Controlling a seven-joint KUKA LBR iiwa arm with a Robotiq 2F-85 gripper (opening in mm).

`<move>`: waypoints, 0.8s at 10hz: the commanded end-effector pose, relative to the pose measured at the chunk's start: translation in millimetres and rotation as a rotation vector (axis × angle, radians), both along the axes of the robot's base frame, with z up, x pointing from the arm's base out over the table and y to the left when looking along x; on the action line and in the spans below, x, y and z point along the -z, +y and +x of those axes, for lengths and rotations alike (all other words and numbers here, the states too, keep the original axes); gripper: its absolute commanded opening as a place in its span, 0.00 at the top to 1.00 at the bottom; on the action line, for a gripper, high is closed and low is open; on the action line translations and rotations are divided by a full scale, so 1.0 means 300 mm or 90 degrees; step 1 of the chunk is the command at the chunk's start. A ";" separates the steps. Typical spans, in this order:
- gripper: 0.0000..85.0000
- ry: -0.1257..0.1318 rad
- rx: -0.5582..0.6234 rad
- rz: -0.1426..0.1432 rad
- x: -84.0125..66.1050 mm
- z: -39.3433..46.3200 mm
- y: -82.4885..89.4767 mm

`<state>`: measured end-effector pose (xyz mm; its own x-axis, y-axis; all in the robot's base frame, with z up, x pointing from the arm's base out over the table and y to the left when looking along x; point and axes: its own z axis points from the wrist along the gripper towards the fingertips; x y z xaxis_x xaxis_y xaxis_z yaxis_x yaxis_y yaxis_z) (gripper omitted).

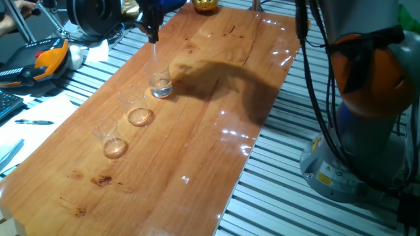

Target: Stir the beaker with a glass rod

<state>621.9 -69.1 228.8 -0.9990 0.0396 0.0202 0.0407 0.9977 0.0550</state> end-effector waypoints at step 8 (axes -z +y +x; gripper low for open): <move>1.00 -0.022 0.105 0.076 0.026 0.004 0.013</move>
<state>623.1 -65.0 220.3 -0.9970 0.0639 -0.0428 0.0597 0.9938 0.0939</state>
